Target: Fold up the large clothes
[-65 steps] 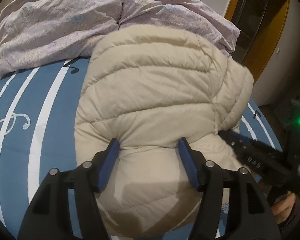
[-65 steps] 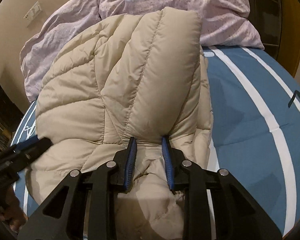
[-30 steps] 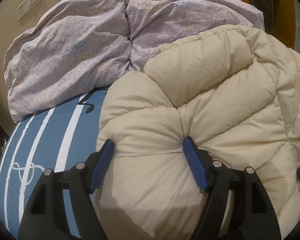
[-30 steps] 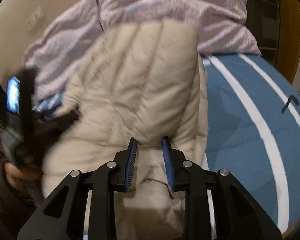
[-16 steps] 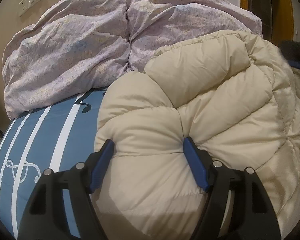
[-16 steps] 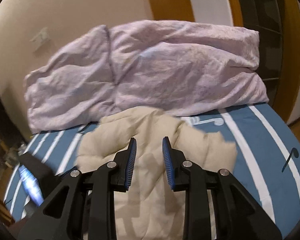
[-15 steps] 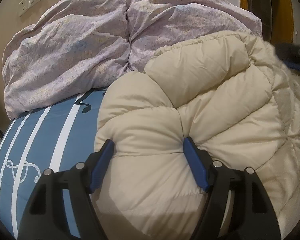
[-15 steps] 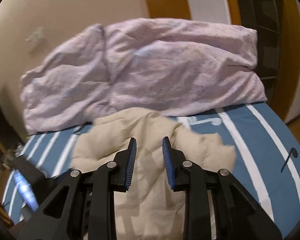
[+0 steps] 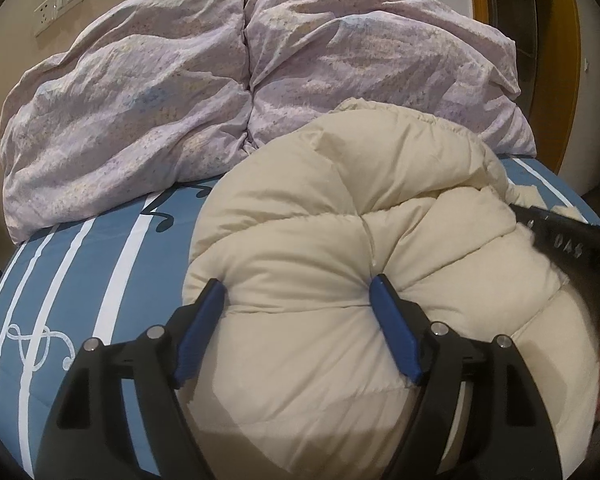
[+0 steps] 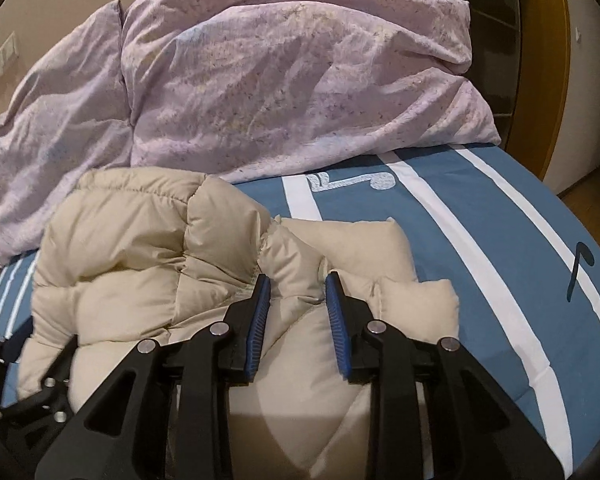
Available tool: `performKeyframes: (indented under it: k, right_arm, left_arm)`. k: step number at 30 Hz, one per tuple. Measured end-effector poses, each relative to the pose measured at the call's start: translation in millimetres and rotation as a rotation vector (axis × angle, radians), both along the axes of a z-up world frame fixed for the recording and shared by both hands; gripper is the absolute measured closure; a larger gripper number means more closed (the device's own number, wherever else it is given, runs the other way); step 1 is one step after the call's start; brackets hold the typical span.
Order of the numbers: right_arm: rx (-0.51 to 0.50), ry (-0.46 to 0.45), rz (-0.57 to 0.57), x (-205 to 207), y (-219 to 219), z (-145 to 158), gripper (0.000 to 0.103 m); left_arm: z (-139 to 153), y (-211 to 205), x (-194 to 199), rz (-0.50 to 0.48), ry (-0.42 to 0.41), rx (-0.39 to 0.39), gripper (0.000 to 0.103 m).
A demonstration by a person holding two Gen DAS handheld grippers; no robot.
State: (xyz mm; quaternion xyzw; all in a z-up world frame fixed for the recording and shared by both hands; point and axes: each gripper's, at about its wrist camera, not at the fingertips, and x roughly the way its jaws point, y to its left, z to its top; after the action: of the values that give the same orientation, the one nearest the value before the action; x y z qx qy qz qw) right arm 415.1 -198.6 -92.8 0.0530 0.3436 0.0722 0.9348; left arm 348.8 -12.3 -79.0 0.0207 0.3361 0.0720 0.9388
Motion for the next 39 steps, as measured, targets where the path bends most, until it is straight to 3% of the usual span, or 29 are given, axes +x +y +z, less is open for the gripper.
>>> performKeyframes:
  k: [18,29,35,39]
  right_arm:
    - [-0.083,0.063,-0.011,14,11,-9,0.069]
    - [-0.059,0.106,0.000,23,9,-15,0.069]
    - [-0.050,0.107,0.000,23,8,-14,0.069]
    - [-0.044,0.106,0.000,23,7,-15,0.069]
  left_arm:
    - [-1,2,0,-0.011,-0.030,-0.013,0.021]
    - [12,10,-1,0.001,-0.005,-0.050,0.014]
    - [48,8,12,0.029,-0.047,0.027,0.014]
    - [46,2,32,0.038,-0.019,0.078,0.012]
